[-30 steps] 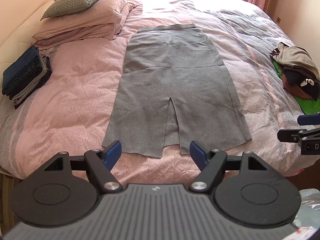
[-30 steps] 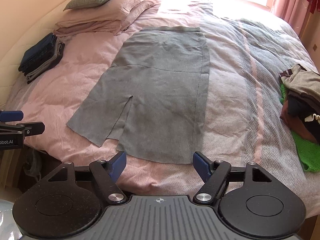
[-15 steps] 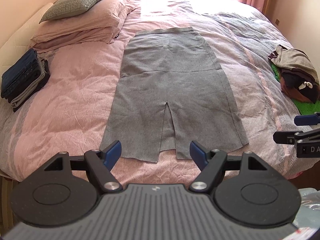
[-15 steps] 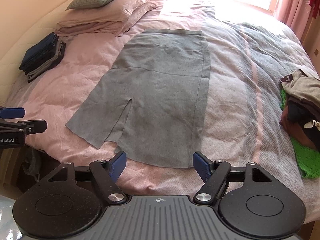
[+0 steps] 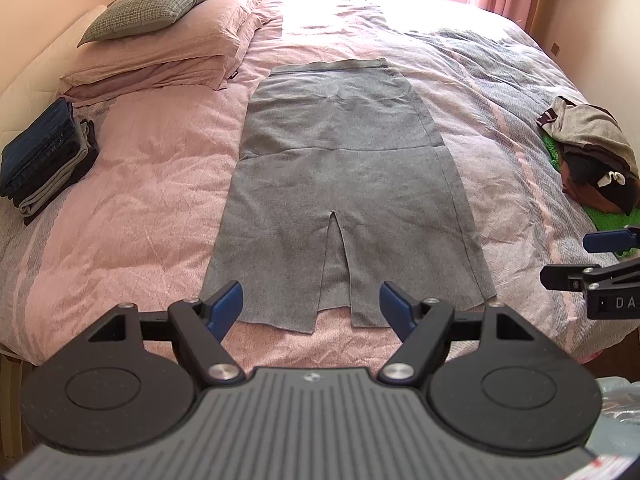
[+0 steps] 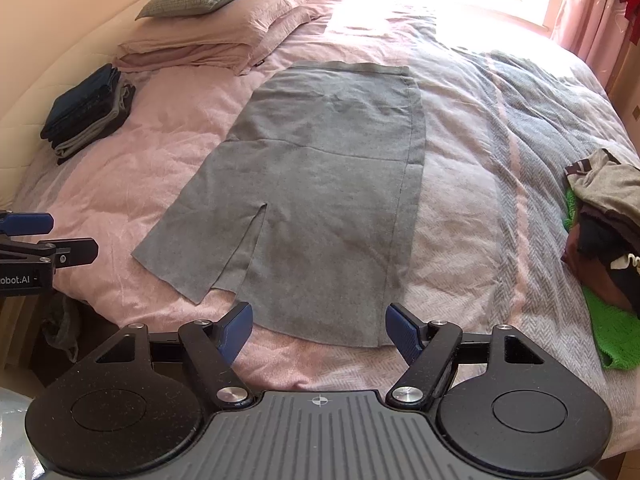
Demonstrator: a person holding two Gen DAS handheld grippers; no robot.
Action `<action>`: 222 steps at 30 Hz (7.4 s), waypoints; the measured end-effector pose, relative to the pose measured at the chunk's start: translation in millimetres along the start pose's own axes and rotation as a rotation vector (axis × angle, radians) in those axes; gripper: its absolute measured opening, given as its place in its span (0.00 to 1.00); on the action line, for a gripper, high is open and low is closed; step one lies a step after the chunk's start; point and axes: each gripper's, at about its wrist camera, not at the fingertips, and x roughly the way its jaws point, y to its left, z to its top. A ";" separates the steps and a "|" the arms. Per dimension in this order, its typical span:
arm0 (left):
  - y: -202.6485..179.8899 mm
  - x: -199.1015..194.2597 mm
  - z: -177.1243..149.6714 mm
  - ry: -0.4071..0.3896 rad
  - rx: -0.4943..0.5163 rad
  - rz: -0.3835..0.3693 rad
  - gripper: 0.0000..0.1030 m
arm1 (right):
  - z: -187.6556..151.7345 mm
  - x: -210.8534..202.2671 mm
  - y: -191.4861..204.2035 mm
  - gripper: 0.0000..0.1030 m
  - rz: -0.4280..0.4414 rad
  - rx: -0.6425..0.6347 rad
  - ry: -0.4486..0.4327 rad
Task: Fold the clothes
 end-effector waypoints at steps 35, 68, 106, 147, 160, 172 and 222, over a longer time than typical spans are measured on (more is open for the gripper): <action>112.5 173.4 129.6 0.169 0.211 -0.192 0.71 | 94.0 126.2 31.5 0.68 -0.171 0.328 0.195; 132.6 501.9 314.4 -0.108 0.144 -0.223 0.56 | 295.4 397.6 -215.6 0.55 -0.014 -0.010 -0.170; 197.2 412.1 244.6 -0.299 -0.034 -0.508 0.10 | 227.6 299.8 -209.7 0.10 0.169 0.031 -0.363; 191.0 380.0 109.7 -0.024 -0.324 -0.448 0.06 | 116.4 294.8 -218.1 0.06 0.316 0.690 -0.101; 171.1 376.6 99.7 -0.033 -0.226 -0.257 0.19 | 120.0 287.6 -178.4 0.26 0.011 0.424 -0.116; 160.1 389.7 105.4 0.019 -0.177 -0.320 0.21 | 119.0 295.3 -147.6 0.21 0.062 0.314 -0.118; 232.5 495.6 224.0 -0.088 -0.403 -0.461 0.15 | 203.7 386.3 -323.6 0.10 0.340 0.641 -0.251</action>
